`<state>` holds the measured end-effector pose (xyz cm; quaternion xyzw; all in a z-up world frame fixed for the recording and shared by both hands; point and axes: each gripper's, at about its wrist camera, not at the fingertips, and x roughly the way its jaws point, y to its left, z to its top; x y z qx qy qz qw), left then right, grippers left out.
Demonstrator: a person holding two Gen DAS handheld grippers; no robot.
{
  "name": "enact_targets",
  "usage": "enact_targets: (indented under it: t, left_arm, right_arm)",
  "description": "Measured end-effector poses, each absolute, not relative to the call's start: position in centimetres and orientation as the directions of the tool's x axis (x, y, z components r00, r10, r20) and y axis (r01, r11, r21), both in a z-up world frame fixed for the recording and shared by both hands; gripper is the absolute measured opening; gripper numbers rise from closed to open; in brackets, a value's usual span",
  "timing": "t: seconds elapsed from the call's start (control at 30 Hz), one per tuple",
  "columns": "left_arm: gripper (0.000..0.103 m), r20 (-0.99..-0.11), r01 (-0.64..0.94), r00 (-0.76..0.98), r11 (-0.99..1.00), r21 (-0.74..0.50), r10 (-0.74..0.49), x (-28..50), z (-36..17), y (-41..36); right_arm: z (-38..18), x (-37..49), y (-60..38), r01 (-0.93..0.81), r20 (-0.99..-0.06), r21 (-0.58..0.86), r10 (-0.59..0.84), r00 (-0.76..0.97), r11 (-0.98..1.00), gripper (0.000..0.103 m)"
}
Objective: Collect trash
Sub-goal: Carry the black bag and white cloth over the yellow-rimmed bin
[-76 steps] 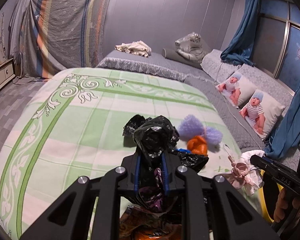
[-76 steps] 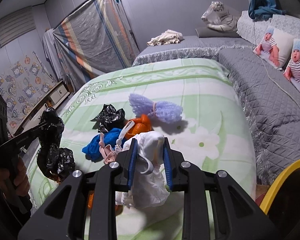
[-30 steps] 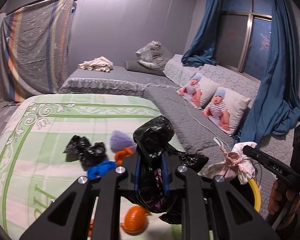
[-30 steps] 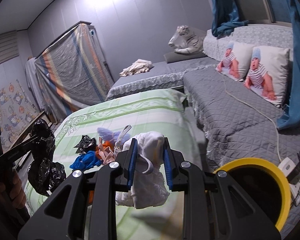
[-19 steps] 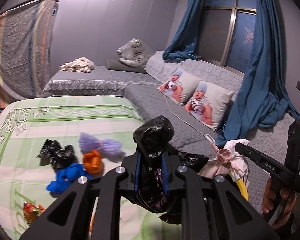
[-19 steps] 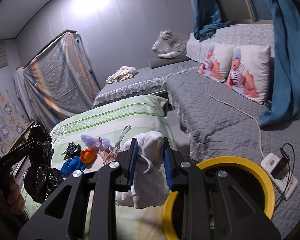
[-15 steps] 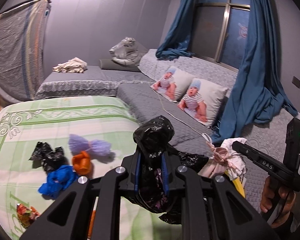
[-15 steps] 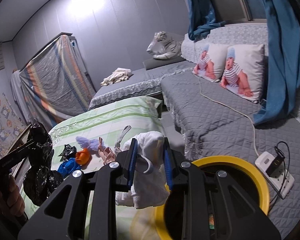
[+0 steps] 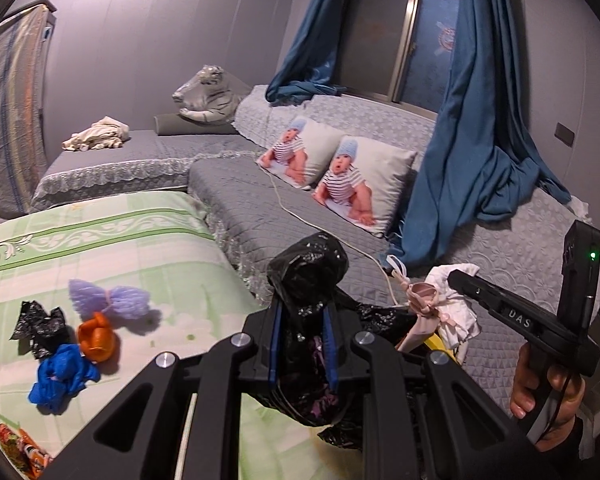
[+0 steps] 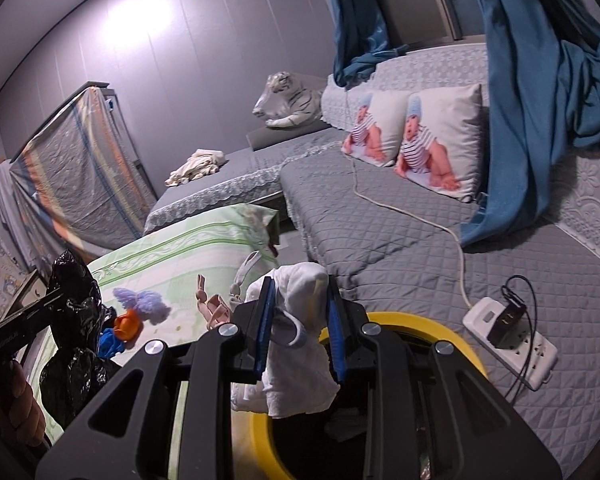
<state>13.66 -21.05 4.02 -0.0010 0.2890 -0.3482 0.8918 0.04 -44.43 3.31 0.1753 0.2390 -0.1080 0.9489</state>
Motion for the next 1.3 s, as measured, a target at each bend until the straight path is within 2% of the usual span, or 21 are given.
enact_targets:
  t: [0.57,1.3]
  left_arm:
    - [0.016,-0.545,0.711,0.477,0.668,-0.221,-0.689,13.7,1.4,-27.2]
    - [0.016,-0.632,0.765,0.367,0.608,-0.213,-0.682,13.0,-4.7,-33.7]
  right_arm:
    - [0.9,-1.6,-48.5,0.400,-0.531,0.270,-0.211,0.821,0.876,0.023]
    - [-4.7,-1.5,-51.5,0.486,-0.621,0.250,-0.246,0.744,0.838,0.023]
